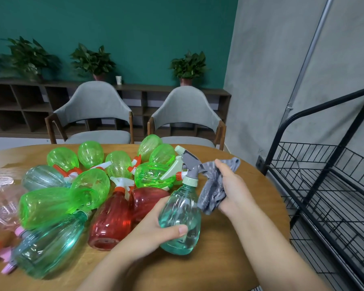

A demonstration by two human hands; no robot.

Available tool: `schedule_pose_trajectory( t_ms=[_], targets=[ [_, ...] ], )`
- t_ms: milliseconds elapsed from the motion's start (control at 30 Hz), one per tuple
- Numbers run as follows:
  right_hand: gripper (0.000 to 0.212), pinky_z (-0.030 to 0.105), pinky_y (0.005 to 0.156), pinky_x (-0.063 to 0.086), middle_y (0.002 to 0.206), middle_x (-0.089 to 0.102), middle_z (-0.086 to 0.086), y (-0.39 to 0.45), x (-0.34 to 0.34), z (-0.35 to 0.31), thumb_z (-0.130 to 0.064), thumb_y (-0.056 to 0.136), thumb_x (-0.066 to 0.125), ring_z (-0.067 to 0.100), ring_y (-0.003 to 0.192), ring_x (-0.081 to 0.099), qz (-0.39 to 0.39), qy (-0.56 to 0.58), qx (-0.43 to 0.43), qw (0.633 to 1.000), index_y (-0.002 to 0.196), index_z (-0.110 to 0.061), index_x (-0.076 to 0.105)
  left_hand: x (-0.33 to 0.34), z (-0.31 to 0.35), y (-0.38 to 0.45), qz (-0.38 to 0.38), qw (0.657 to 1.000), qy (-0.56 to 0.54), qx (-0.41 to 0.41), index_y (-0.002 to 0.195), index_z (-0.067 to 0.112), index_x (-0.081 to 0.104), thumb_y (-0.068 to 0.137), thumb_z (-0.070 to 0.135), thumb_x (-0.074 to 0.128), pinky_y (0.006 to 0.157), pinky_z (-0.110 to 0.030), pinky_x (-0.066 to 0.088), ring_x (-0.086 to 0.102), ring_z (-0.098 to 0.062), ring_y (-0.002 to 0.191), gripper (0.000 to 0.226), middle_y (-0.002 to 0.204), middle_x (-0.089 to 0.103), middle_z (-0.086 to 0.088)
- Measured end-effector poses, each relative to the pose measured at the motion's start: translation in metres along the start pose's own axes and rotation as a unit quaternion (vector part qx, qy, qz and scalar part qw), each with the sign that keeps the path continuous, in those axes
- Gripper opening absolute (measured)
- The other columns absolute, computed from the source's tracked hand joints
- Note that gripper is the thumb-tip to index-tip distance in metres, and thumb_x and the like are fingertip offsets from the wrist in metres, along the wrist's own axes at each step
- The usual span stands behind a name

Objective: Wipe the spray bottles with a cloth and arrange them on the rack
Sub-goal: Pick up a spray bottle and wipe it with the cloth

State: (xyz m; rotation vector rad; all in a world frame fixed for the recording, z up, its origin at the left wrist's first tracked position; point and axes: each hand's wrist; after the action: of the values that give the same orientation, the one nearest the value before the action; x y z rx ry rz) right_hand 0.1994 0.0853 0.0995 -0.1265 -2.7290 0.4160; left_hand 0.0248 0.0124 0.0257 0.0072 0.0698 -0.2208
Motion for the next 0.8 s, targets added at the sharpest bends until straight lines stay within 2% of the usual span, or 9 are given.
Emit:
schedule_pose_trajectory(
  t_ms=[100, 167, 233, 300, 367, 433, 467, 600, 800],
  targets=[
    [0.025, 0.038, 0.079, 0.054, 0.102, 0.066, 0.004, -0.009, 0.002, -0.003, -0.026, 0.093, 0.059, 0.022, 0.095, 0.066, 0.094, 0.019, -0.139, 0.986, 0.114, -0.013, 0.054, -0.002, -0.003, 0.0, 0.016, 1.0, 0.025, -0.009, 0.134, 0.032, 0.046, 0.06, 0.037, 0.084, 0.096, -0.031, 0.051, 0.067, -0.015, 0.109, 0.083, 0.118, 0.07, 0.003],
    [0.008, 0.025, 0.068, 0.051, 0.092, 0.064, -0.002, -0.019, 0.008, -0.007, -0.025, 0.095, 0.055, 0.009, 0.083, 0.065, 0.079, -0.042, -0.238, 0.967, 0.101, -0.02, 0.052, -0.001, -0.005, 0.001, 0.019, 0.999, 0.035, -0.01, 0.132, 0.032, 0.046, 0.06, 0.034, 0.086, 0.099, -0.038, 0.051, 0.068, -0.018, 0.108, 0.083, 0.117, 0.07, 0.001],
    [0.01, 0.014, 0.06, 0.047, 0.089, 0.062, -0.005, -0.028, 0.017, -0.005, -0.022, 0.096, 0.052, -0.003, 0.072, 0.061, 0.013, -0.126, -0.34, 0.932, 0.104, -0.016, 0.055, 0.0, -0.003, 0.002, 0.035, 0.999, 0.037, -0.007, 0.131, 0.033, 0.046, 0.059, 0.035, 0.086, 0.098, -0.037, 0.052, 0.068, -0.016, 0.106, 0.082, 0.115, 0.071, 0.004],
    [0.036, 0.015, 0.083, 0.048, 0.117, 0.059, -0.006, -0.031, 0.024, 0.003, -0.017, 0.094, 0.051, -0.006, 0.1, 0.057, -0.06, -0.235, -0.439, 0.865, 0.13, -0.016, 0.048, 0.003, 0.001, 0.004, 0.048, 0.998, 0.049, -0.005, 0.128, 0.036, 0.046, 0.06, 0.036, 0.085, 0.095, -0.029, 0.052, 0.068, -0.009, 0.104, 0.078, 0.113, 0.071, 0.012],
    [0.06, 0.031, 0.116, 0.023, 0.15, 0.029, -0.018, -0.028, 0.028, 0.014, -0.014, 0.089, 0.052, -0.001, 0.141, 0.021, -0.102, -0.405, -0.495, 0.762, 0.143, -0.033, 0.034, 0.006, 0.004, 0.006, 0.059, 0.997, 0.046, -0.006, 0.125, 0.034, 0.048, 0.06, 0.034, 0.084, 0.088, -0.023, 0.053, 0.069, -0.007, 0.102, 0.074, 0.11, 0.072, 0.014],
    [0.069, 0.035, 0.119, -0.005, 0.156, 0.008, -0.021, -0.025, 0.029, 0.023, -0.006, 0.085, 0.054, 0.0, 0.144, -0.012, -0.113, -0.553, -0.512, 0.648, 0.144, -0.035, 0.034, 0.009, 0.005, 0.006, 0.077, 0.996, 0.041, -0.001, 0.122, 0.03, 0.052, 0.06, 0.031, 0.083, 0.082, -0.02, 0.053, 0.069, -0.007, 0.101, 0.07, 0.107, 0.073, 0.012],
    [0.069, 0.035, 0.118, -0.011, 0.158, 0.011, -0.017, -0.024, 0.029, 0.026, -0.001, 0.081, 0.055, 0.001, 0.143, -0.016, -0.122, -0.574, -0.516, 0.624, 0.142, -0.032, 0.04, 0.01, 0.005, 0.006, 0.086, 0.995, 0.039, 0.005, 0.12, 0.029, 0.053, 0.062, 0.025, 0.083, 0.08, -0.019, 0.053, 0.069, -0.006, 0.101, 0.066, 0.106, 0.073, 0.013],
    [0.051, 0.037, 0.119, -0.005, 0.142, 0.047, -0.009, -0.024, 0.03, 0.033, -0.004, 0.073, 0.051, 0.001, 0.144, 0.006, -0.208, -0.489, -0.526, 0.665, 0.121, -0.019, 0.06, 0.013, 0.005, 0.004, 0.117, 0.992, 0.03, 0.022, 0.117, 0.026, 0.054, 0.072, 0.003, 0.082, 0.074, -0.012, 0.05, 0.067, 0.001, 0.095, 0.057, 0.102, 0.072, 0.018],
    [0.028, 0.031, 0.116, 0.024, 0.122, 0.064, 0.004, -0.018, 0.015, 0.035, -0.002, 0.078, 0.063, 0.004, 0.127, 0.045, -0.26, -0.411, -0.557, 0.674, 0.105, -0.009, 0.069, 0.012, 0.012, 0.006, 0.138, 0.989, -0.021, 0.038, 0.118, 0.025, 0.055, 0.06, 0.021, 0.085, 0.075, -0.014, 0.052, 0.068, 0.0, 0.097, 0.065, 0.103, 0.073, 0.016]
  ],
)
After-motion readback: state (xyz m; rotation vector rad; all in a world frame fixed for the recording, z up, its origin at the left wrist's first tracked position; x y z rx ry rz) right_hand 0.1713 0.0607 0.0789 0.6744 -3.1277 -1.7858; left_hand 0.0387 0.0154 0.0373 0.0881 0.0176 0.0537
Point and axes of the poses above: each hand's wrist, its own y-axis towards the middle knuckle, its own x-axis out of the palm, z = x × y
